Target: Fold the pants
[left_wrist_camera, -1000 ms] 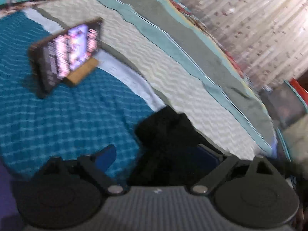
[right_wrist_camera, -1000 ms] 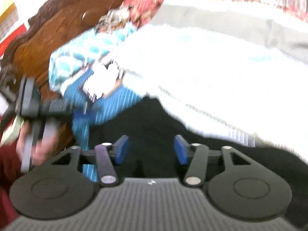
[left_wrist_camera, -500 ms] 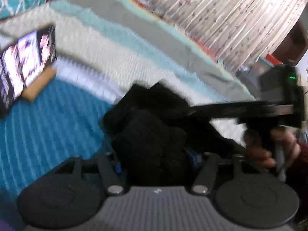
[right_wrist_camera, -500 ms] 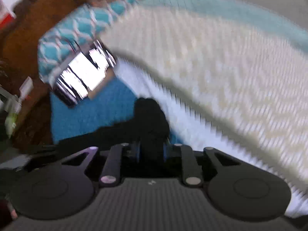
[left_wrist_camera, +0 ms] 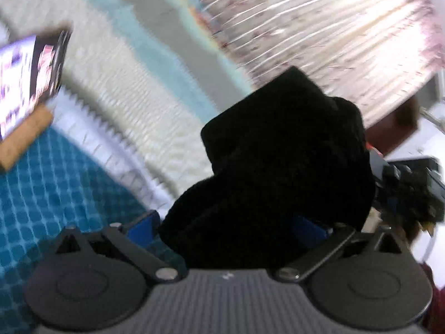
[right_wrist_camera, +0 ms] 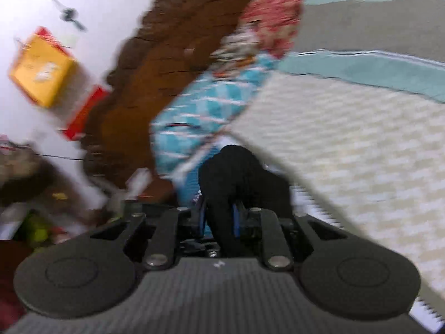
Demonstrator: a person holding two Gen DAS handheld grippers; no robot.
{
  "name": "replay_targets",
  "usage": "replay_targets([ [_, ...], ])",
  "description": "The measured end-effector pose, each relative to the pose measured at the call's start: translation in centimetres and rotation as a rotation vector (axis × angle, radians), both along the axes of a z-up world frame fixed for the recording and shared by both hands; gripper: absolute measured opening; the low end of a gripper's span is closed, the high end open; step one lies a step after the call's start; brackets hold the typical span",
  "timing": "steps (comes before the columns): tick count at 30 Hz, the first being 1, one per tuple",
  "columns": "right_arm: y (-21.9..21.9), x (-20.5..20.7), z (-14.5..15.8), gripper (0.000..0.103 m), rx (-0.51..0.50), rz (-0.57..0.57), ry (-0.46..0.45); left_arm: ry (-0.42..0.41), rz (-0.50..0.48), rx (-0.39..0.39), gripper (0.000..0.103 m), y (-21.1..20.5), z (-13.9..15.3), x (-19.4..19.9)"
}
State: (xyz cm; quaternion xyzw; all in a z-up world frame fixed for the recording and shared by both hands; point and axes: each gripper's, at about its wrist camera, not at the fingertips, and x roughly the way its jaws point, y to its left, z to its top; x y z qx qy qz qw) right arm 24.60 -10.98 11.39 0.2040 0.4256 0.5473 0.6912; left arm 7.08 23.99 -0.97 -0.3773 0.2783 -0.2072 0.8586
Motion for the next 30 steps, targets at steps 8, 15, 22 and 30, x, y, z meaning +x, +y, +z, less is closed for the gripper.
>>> replay_targets([
  [8,3.8,1.8,-1.9,0.021,0.103,0.105,0.025,-0.051,0.109,0.034,0.083,1.1,1.2,-6.0],
  [15,1.6,1.8,-5.9,0.031,-0.660,-0.560,-0.254,0.098,0.252,0.090,0.088,3.4,-0.5,-5.3],
  [22,6.0,-8.3,-3.6,0.051,-0.513,-0.275,-0.441,0.142,0.285,0.083,0.089,4.6,-0.7,-5.5],
  [30,11.4,-11.2,-9.4,0.043,-0.684,-0.038,-0.582,0.150,0.295,0.124,0.089,4.6,-0.2,-6.8],
])
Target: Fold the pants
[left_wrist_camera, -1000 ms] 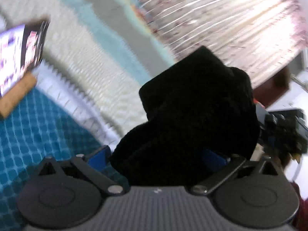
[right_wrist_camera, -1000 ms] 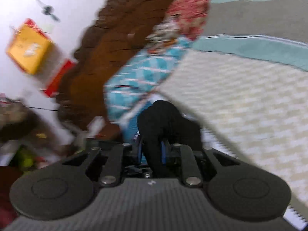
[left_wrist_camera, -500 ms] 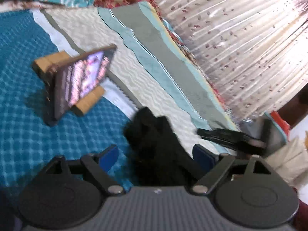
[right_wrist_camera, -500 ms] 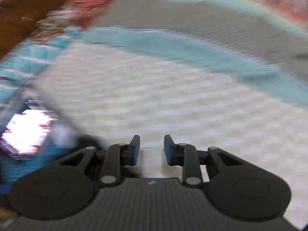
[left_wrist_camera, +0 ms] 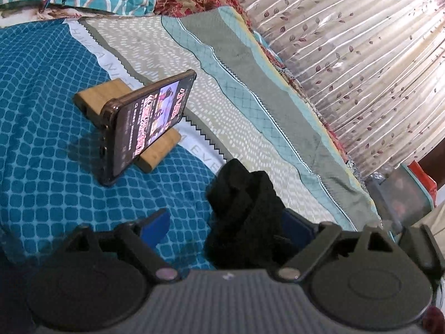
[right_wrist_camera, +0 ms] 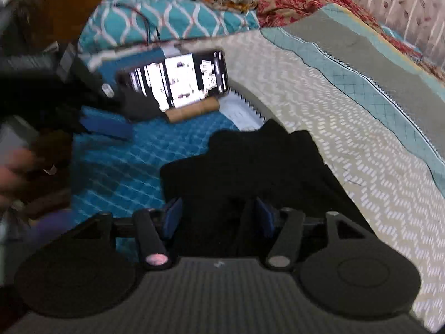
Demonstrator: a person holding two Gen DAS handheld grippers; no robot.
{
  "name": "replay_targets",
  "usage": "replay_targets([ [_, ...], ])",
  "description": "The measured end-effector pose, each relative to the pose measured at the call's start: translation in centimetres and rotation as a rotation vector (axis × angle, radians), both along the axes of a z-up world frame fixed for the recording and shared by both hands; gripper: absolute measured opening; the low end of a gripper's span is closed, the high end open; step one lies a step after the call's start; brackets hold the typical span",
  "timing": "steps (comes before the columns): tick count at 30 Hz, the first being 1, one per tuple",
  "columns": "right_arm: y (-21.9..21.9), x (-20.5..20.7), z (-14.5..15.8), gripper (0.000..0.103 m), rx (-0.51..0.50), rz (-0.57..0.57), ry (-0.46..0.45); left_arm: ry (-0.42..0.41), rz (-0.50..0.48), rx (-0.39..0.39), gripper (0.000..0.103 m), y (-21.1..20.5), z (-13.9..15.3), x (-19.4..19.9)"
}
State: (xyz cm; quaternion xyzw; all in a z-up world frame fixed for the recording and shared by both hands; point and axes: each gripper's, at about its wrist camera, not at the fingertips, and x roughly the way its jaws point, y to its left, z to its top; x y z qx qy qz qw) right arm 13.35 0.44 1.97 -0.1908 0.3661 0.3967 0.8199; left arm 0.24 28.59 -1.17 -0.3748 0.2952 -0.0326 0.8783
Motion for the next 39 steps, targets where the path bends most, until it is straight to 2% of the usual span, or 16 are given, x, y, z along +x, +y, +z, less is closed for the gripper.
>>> replay_targets([
  [1,-0.1,0.6,0.5,0.023,0.019,-0.019,0.024,-0.004,-0.004,-0.001,0.089,-0.1,0.0,0.1],
  [7,-7.1,6.4,6.5,0.017,0.441,-0.315,0.153,0.012,-0.057,0.004,0.086,-1.4,-1.1,2.8],
  [8,-8.5,7.2,7.2,0.017,0.489,-0.362,0.162,0.024,-0.070,-0.004,0.086,-1.6,-1.5,3.7],
  [11,-10.1,8.7,7.9,0.016,0.525,-0.451,0.158,0.048,-0.086,0.016,0.084,-2.6,-2.3,6.4],
  [12,-10.3,9.0,7.9,0.016,0.528,-0.465,0.159,0.053,-0.088,0.036,0.080,-3.0,-2.4,7.2],
  [14,-10.5,9.1,7.8,0.016,0.531,-0.478,0.161,0.095,-0.114,0.058,0.064,-4.0,-2.6,9.1],
  [15,-10.6,9.1,7.7,0.016,0.535,-0.483,0.158,0.122,-0.114,0.078,0.046,-4.6,-2.6,9.9],
  [16,-10.6,9.1,8.0,0.016,0.548,-0.487,0.151,0.145,-0.117,0.106,0.021,-5.2,-2.6,10.4],
  [17,-11.0,9.0,8.4,0.016,0.574,-0.490,0.145,0.162,-0.129,0.125,0.017,-5.7,-2.7,10.9],
  [22,-10.2,8.3,10.5,0.016,0.640,-0.475,0.079,0.103,-0.101,0.244,0.015,-6.8,0.2,7.4],
  [25,-8.0,7.2,10.2,0.016,0.637,-0.404,0.066,0.079,-0.071,0.223,0.015,-5.4,2.2,3.3],
  [27,-5.8,6.0,8.4,0.016,0.603,-0.329,0.137,0.141,-0.045,0.193,0.014,-4.1,2.0,1.2],
  [30,-2.3,3.9,3.8,0.016,0.509,-0.248,0.279,0.240,-0.032,0.116,0.015,-3.0,0.1,-0.1],
  [33,-1.5,2.1,1.0,0.016,0.505,-0.251,0.401,0.305,-0.034,0.102,0.015,-2.9,-0.8,-0.2],
  [35,-2.1,2.1,1.9,0.015,0.512,-0.264,0.376,0.279,-0.054,0.115,0.016,-2.9,-0.1,-0.6],
  [39,-5.1,4.5,6.5,0.015,0.561,-0.328,0.246,0.156,-0.100,0.150,0.018,-3.3,2.6,-1.4],
])
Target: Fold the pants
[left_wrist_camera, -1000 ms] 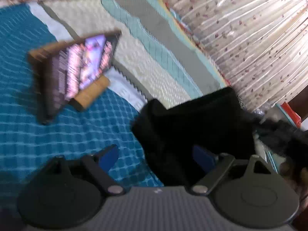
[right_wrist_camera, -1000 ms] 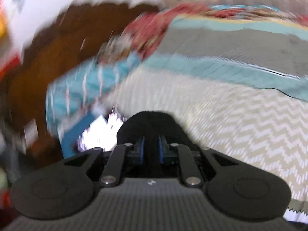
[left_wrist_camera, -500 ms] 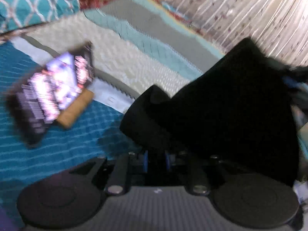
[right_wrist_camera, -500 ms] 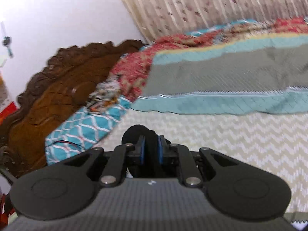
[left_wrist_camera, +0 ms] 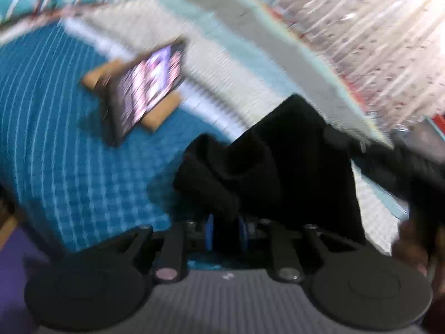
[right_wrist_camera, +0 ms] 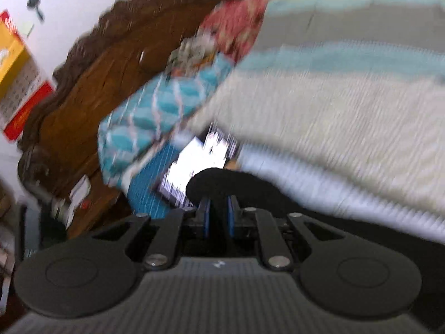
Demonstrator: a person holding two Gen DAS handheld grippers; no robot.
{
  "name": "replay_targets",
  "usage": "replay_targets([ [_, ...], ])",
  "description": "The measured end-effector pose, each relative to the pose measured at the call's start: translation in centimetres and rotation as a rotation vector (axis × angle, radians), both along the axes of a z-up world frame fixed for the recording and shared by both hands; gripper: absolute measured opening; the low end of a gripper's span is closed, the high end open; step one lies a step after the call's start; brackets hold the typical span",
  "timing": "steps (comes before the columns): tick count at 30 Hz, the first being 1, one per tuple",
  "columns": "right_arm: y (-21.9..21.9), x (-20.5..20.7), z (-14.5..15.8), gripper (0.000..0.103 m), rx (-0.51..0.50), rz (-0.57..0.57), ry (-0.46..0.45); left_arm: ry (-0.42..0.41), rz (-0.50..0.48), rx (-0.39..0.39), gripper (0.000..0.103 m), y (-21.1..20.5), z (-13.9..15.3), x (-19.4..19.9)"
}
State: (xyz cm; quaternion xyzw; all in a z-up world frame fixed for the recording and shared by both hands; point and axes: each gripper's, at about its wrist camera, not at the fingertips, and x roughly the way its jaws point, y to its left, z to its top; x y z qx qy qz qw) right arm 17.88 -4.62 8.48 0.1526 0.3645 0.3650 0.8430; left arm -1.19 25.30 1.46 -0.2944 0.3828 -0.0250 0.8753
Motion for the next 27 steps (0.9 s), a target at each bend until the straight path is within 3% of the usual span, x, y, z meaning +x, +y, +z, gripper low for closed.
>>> replay_targets([
  [5,-1.2,3.1,2.9,0.015,-0.080,-0.036,-0.104,-0.127,-0.069,0.090,0.020,-2.0,3.0,1.2],
  [9,-1.5,4.9,3.0,0.014,-0.161,-0.055,-0.134,-0.124,-0.072,0.211,0.023,-3.1,3.8,1.3],
  [12,-2.0,6.0,2.1,0.014,-0.153,-0.066,-0.104,-0.085,-0.074,0.168,0.022,-2.0,3.1,0.4],
  [15,-2.2,6.4,2.0,0.014,-0.134,-0.069,-0.091,-0.132,-0.073,0.109,0.021,-1.0,3.6,-0.2],
  [17,-2.3,6.5,2.3,0.014,-0.119,-0.075,-0.088,-0.167,-0.098,0.119,0.021,-1.6,4.1,1.0],
  [21,-2.7,6.8,3.1,0.014,-0.078,-0.092,-0.063,-0.232,-0.191,0.122,0.020,-4.1,3.2,5.8],
  [24,-3.0,6.6,3.9,0.014,-0.052,-0.099,-0.060,-0.201,-0.225,0.064,0.013,-5.4,0.9,10.5],
  [27,-3.3,6.2,4.4,0.014,-0.011,-0.094,-0.051,-0.164,-0.209,0.106,0.012,-7.2,-1.1,14.2],
])
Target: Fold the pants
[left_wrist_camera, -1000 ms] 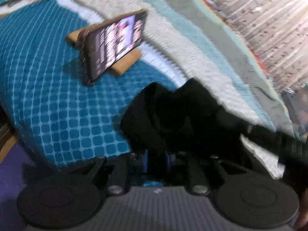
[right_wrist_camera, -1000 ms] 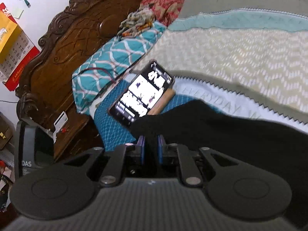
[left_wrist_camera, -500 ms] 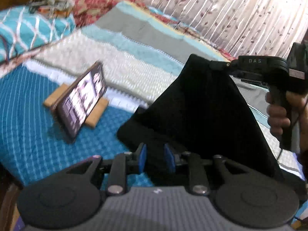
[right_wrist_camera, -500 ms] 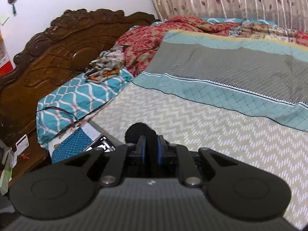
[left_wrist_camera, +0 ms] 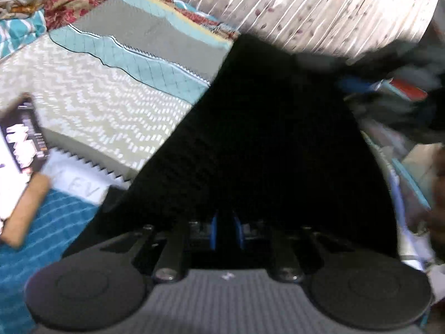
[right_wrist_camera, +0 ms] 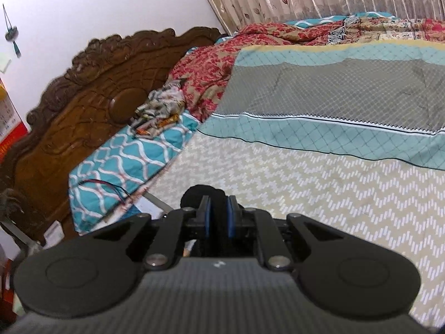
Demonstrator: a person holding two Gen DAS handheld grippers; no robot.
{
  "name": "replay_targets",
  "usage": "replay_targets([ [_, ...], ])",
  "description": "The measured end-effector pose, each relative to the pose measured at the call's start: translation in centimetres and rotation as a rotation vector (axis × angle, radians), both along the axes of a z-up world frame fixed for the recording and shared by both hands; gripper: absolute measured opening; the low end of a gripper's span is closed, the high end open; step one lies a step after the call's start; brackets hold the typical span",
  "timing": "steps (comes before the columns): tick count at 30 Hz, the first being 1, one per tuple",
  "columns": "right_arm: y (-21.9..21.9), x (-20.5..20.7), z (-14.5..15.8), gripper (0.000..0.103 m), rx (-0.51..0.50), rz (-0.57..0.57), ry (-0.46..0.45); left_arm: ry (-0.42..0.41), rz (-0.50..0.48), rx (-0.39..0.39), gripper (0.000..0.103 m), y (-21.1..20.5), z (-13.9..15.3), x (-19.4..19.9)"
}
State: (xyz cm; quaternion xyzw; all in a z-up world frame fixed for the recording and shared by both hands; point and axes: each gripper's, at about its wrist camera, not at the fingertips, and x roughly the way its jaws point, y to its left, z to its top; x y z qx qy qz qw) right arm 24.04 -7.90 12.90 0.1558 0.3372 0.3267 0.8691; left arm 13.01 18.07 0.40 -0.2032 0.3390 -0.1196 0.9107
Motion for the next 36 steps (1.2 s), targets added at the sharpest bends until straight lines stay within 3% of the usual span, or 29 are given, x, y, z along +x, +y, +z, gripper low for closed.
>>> replay_targets([
  [3,0.5,-0.2,-0.2,0.013,-0.015,0.005,0.010,0.028,0.027,0.044,0.011,-1.1,-1.0,2.0],
  [6,0.7,-0.2,-1.0,0.012,-0.016,0.000,0.024,0.042,0.041,0.027,0.015,-0.6,-0.7,1.3],
  [8,0.7,-0.2,-1.4,0.012,0.010,-0.001,0.038,0.002,0.034,0.012,0.024,0.8,0.2,-1.2],
  [10,0.8,-0.4,-1.8,0.012,0.027,0.007,0.053,-0.016,0.046,-0.027,0.039,3.0,0.6,-4.5],
  [11,1.0,-0.6,-2.0,0.012,0.035,0.017,0.061,-0.017,0.059,-0.046,0.040,4.0,0.7,-6.0],
  [14,2.2,-1.8,-3.5,0.012,0.056,0.076,0.100,0.005,0.129,-0.097,0.049,6.9,0.5,-10.3],
  [16,3.9,-2.9,-5.3,0.012,0.032,0.135,0.144,0.032,0.194,-0.115,0.064,8.3,0.0,-12.1],
  [17,4.9,-3.6,-6.5,0.012,0.001,0.162,0.160,0.041,0.219,-0.122,0.066,8.7,-0.3,-12.7],
  [19,6.8,-4.5,-9.0,0.013,-0.070,0.181,0.189,0.068,0.246,-0.137,0.083,9.1,-0.9,-12.8],
  [21,8.4,-5.3,-10.9,0.023,-0.184,0.224,0.170,0.105,0.260,-0.164,0.090,8.7,-1.1,-11.9],
  [22,8.4,-5.6,-11.3,0.031,-0.198,0.234,0.183,0.100,0.252,-0.182,0.095,8.5,-1.0,-11.4],
  [24,7.1,-5.9,-10.9,0.035,-0.141,0.222,0.201,0.093,0.249,-0.183,0.103,8.1,-1.2,-10.4],
  [27,3.8,-6.8,-9.0,0.037,-0.092,0.138,0.155,0.122,0.249,-0.185,0.103,7.5,-2.0,-7.7],
  [30,0.5,-8.2,-8.5,0.038,-0.098,0.016,0.118,0.136,0.239,-0.254,0.101,7.1,-3.2,-5.0],
  [32,-0.9,-8.6,-9.4,0.038,-0.127,-0.050,0.136,0.136,0.271,-0.242,0.083,6.5,-3.7,-3.7],
  [33,-1.3,-8.4,-10.2,0.038,-0.147,-0.075,0.165,0.146,0.279,-0.222,0.045,6.1,-3.9,-3.3],
  [34,-1.4,-8.2,-11.1,0.038,-0.161,-0.091,0.198,0.165,0.267,-0.230,0.035,5.9,-4.0,-3.0],
  [36,-1.3,-7.8,-12.6,0.038,-0.152,-0.099,0.252,0.157,0.283,-0.242,0.031,5.9,-3.2,-4.0],
])
